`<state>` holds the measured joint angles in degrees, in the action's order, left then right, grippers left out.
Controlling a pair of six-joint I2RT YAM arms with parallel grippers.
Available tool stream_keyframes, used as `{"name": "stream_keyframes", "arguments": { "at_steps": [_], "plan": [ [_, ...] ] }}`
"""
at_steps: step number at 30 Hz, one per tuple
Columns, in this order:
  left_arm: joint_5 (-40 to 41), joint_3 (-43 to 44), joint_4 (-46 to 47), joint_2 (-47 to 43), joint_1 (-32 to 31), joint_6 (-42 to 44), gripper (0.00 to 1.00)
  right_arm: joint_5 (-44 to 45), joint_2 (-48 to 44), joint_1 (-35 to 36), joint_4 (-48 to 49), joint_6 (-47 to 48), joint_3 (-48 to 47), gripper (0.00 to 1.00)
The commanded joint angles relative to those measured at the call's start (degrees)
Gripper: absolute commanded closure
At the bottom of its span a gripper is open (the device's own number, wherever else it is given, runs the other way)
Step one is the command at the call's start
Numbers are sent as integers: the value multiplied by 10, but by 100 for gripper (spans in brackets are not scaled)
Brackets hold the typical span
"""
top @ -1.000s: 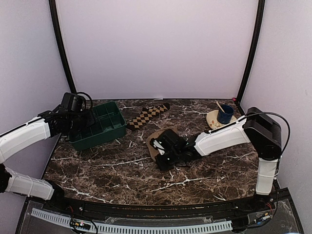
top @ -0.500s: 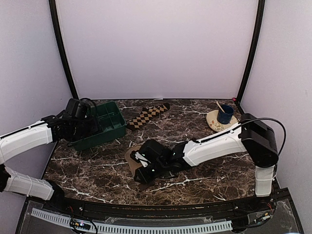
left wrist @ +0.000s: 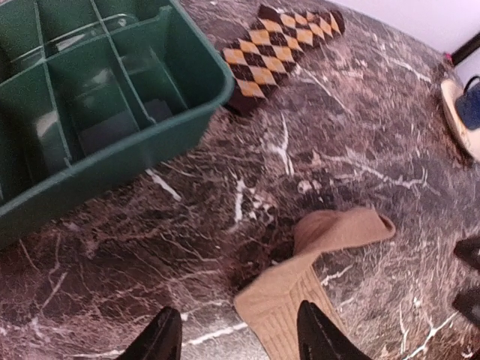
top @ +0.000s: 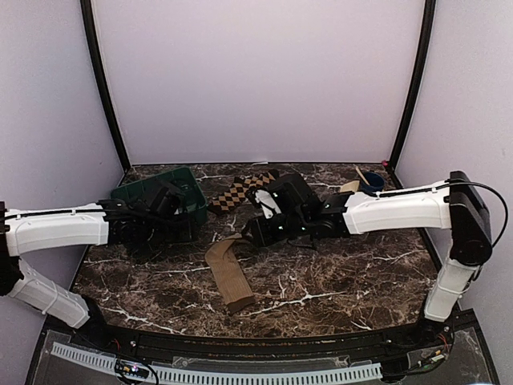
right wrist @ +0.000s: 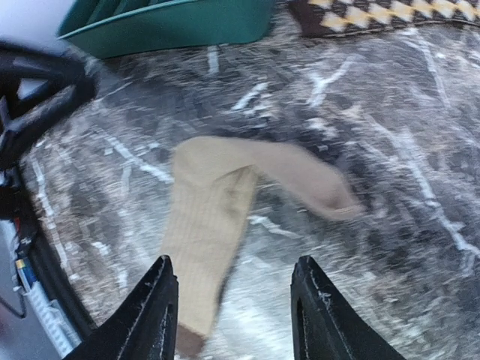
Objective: Roll the socks
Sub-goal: Pick up the sock from the center of the board.
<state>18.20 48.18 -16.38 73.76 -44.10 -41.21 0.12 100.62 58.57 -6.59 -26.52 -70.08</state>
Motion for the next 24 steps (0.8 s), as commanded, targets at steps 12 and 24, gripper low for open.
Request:
{"name": "stream_keyframes", "arguments": {
  "at_steps": [12,24],
  "plan": [
    [-12,109,-35,210,-172,-2,59,-12,83,-60,4,151,6,53],
    [-27,65,-22,220,-193,-50,65,-17,142,-75,49,218,-24,55]
  ]
}}
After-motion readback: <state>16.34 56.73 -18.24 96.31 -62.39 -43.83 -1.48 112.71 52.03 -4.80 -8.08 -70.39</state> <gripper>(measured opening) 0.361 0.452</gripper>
